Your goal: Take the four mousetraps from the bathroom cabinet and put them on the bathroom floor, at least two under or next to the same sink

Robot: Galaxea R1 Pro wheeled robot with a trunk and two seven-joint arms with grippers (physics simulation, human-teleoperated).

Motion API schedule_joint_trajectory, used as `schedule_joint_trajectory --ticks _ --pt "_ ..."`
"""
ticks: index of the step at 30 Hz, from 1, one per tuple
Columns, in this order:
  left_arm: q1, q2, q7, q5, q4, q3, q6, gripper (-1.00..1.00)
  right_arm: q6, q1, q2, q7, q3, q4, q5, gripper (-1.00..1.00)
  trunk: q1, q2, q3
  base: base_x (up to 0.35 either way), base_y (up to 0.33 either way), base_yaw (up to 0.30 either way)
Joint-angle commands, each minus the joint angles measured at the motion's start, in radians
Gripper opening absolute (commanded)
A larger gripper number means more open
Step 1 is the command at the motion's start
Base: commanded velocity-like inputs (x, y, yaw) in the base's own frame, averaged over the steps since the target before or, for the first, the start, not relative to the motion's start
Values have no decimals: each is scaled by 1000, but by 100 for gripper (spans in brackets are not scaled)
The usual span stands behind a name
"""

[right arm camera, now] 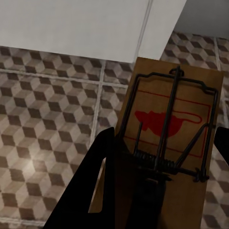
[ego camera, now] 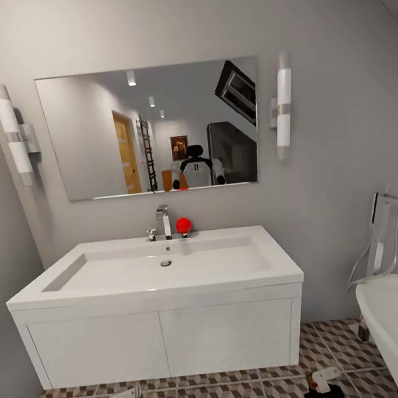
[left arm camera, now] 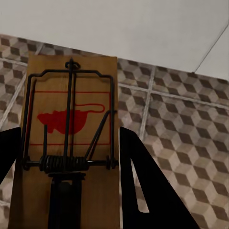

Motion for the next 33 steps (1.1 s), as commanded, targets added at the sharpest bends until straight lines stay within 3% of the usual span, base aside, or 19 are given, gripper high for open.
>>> schedule_joint_trajectory --ticks 1,15,20,27,33 --pt "-1 0 6 -4 2 -5 -3 -100 -7 -2 0 11 5 4 -13 -100 4 -8 -4 0 0 0" --pt "-1 -4 5 -4 2 -7 -4 -100 -8 -2 0 11 5 4 -13 -100 58 -106 -48 0 0 0" --pt "-1 -8 9 -7 2 -8 -4 -100 -8 -2 0 11 5 4 -13 -100 58 -106 -48 0 0 0" --pt "-1 -11 104 0 1 -7 -3 -100 -8 -2 0 11 5 4 -13 -100 84 -155 -70 0 0 0" --pt "-1 -12 121 2 1 -6 -6 -100 -8 -2 0 11 5 4 -13 -100 107 -197 -89 0 0 0"
